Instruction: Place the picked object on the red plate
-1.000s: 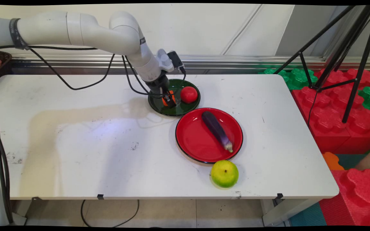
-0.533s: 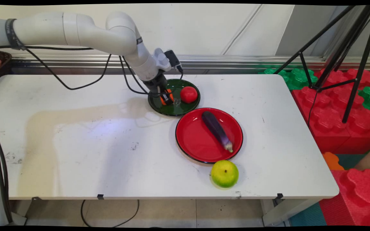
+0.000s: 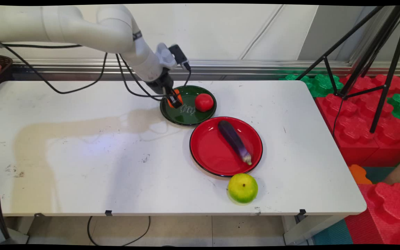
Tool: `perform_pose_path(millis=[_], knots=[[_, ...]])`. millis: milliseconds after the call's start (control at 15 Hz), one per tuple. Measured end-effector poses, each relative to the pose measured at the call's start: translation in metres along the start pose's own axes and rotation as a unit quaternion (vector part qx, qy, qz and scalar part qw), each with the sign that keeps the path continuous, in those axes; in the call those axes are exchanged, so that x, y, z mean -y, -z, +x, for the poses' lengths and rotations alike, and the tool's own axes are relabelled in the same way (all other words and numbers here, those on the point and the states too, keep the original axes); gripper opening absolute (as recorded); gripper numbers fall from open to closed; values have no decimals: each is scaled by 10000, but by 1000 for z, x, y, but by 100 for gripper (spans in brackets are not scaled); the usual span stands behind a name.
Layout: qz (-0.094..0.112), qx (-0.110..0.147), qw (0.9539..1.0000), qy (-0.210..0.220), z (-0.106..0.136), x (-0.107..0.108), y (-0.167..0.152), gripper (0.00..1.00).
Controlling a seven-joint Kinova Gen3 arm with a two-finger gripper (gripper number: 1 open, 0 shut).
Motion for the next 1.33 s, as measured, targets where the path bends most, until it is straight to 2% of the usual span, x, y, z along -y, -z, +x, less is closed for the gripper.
perform_pose_path(millis=[467, 667, 933, 1333], knots=[[218, -392, 9990, 66, -3, -8, 71, 0], [225, -493, 9985, 95, -7, -17, 95, 0], [79, -608, 9981, 88, -13, -40, 126, 0], [-337, -671, 9971, 150, -14, -90, 158, 0]])
